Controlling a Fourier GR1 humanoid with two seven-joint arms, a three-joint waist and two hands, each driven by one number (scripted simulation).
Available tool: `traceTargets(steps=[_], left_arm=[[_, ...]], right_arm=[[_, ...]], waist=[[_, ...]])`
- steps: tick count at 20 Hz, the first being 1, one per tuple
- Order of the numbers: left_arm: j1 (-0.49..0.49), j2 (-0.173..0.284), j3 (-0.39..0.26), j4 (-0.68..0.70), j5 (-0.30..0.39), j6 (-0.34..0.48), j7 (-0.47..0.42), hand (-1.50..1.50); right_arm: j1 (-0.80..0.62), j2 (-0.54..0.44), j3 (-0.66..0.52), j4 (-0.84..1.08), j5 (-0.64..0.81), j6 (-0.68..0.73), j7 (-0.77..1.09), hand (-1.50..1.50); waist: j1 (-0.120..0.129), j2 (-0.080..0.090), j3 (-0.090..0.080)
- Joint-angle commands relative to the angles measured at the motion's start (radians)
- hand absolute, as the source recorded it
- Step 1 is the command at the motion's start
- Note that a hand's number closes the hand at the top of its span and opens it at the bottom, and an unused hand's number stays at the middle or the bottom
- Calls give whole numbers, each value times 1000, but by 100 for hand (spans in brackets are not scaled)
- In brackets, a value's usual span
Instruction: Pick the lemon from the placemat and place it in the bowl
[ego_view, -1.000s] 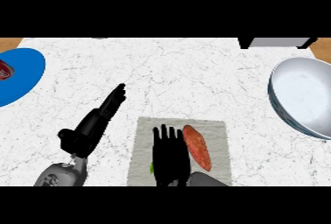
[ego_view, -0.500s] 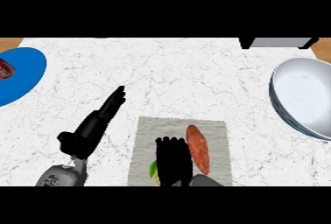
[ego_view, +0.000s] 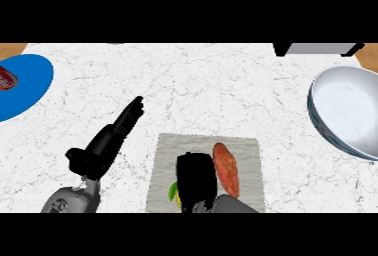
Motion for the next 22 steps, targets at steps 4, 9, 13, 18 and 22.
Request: traceTargets(steps=[4, 9, 13, 18, 22], left_arm=[[31, -4, 5, -55, -6, -8, 7, 0], [54, -20, -10, -106, -33, 16, 60, 0], [47, 8, 24, -66, -15, -19, 22, 0], [31, -25, 9, -34, -19, -12, 20, 0], [0, -12, 35, -17, -20, -16, 18, 0]], right_arm=[[62, -270, -176, -197, -82, 104, -196, 150], [127, -455, -283, -344, -119, 166, -329, 150], [141, -515, -304, -382, 30, 81, -274, 150], [105, -521, -441, -540, 49, -9, -252, 150], [70, -506, -585, -642, -16, -59, -258, 150]], waist=[[-6, 2, 0], [-5, 1, 0], [-8, -1, 0], [-15, -3, 0], [-17, -1, 0]])
